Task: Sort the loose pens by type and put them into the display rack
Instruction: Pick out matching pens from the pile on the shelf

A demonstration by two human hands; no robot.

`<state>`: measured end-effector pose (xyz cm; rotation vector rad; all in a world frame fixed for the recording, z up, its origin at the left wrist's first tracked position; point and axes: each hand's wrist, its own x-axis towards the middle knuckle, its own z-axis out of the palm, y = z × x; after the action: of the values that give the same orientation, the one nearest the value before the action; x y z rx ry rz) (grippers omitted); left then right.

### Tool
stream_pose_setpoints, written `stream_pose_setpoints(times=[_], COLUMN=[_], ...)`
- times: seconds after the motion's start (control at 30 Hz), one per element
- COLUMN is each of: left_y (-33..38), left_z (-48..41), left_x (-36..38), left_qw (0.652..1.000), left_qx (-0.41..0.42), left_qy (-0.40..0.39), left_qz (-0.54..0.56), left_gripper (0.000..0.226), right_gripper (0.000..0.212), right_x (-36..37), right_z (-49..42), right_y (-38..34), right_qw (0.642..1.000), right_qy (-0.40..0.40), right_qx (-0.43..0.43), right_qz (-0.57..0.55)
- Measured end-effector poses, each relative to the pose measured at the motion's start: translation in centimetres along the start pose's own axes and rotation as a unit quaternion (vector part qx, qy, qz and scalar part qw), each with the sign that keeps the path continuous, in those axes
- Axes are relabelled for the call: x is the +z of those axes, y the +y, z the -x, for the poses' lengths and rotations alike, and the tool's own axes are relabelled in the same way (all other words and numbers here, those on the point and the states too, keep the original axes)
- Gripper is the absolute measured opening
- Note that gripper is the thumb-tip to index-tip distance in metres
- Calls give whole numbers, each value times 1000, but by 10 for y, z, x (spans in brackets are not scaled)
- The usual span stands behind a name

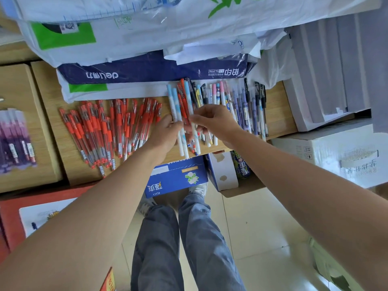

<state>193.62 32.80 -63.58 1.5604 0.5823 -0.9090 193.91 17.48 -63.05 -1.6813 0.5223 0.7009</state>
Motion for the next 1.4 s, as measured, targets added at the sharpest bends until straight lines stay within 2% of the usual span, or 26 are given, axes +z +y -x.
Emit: stream_pose_setpoints(times=[0.1,0.17,0.33,0.53,0.67,0.83,0.97,1.1,1.2,1.3,1.4], left_y=[2,2,4,-3,-11,-22,-29,-36,-39,-43,-52], left_z=[6,9,23,39,45,58,68,76,78,77,74], left_x=[-7,-13,-37,-76,-95,-113,-130,-147,-167,-193,-223], left_qw=[1000,998,992,985,978,976,972,966,971,979,986], left_qx=[13,11,-3,21,19,-6,-12,5,10,35,76], left_qy=[-10,-10,8,68,119,112,109,95,87,72,97], left_qz=[7,62,123,155,169,189,208,239,222,186,115], left_gripper=[17,21,16,12,18,19,15,14,13,23,31], right_gripper=[17,24,16,13,23,30,38,35,34,36,37], right_x=[9,17,42,81,107,129,146,166,184,208,236], right_z=[1,2,1,0,5,8,13,16,16,12,5], right_y=[-4,-7,-17,-35,-40,-47,-58,-67,-72,-74,-75], right_qw=[1000,999,995,981,963,936,937,937,939,955,966], right_qy=[-8,-2,7,-90,-159,-195,-216,-228,-230,-199,-154], right_qx=[-8,-23,-49,-70,-74,-105,-67,-48,-27,-20,-18], right_qz=[18,45,92,154,203,275,265,262,255,217,208])
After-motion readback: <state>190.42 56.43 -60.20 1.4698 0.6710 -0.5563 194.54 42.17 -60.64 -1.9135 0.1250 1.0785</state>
